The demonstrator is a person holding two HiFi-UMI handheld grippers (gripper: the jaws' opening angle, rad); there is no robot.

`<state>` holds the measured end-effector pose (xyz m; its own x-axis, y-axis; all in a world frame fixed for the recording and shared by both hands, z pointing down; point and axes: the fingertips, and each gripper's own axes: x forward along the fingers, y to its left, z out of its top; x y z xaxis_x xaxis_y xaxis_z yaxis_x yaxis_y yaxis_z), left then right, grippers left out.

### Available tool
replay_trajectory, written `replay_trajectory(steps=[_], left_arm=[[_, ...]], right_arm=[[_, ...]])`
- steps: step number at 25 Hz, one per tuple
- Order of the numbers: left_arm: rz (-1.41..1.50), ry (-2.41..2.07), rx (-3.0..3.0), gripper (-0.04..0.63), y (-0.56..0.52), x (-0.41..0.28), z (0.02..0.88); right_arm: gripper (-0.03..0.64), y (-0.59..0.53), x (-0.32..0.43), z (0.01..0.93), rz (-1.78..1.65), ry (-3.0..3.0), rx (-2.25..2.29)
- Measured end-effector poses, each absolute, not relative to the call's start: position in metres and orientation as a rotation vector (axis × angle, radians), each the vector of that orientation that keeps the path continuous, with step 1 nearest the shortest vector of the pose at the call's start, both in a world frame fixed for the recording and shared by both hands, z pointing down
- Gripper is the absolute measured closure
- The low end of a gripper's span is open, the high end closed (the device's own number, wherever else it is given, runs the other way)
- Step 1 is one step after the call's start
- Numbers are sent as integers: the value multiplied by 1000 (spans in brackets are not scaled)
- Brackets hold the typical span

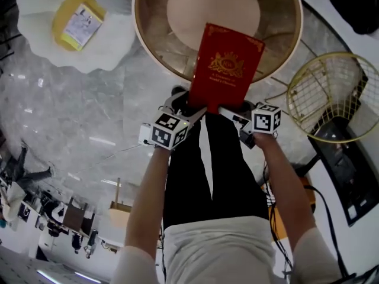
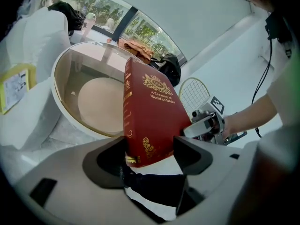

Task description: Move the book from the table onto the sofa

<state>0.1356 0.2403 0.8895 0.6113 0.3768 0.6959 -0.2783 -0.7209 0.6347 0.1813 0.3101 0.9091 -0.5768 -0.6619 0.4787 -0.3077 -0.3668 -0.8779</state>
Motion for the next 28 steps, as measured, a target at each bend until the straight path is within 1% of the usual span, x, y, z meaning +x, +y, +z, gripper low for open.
replay_trajectory(steps=[5, 12, 19, 28], left_arm=[[1089, 32, 2107, 276, 233, 137, 856], [1005, -52, 2145, 276, 210, 144, 784], [922, -169, 2158, 276, 193, 137, 711], [826, -303, 2136, 276, 180, 119, 645]], right_arm=[[291, 299, 187, 874, -2029, 1693, -1283], [291, 270, 201, 802, -1996, 1841, -1279], [291, 248, 200, 731, -1981, 1964, -1232], [291, 226, 189, 667, -2008, 2103, -1163]])
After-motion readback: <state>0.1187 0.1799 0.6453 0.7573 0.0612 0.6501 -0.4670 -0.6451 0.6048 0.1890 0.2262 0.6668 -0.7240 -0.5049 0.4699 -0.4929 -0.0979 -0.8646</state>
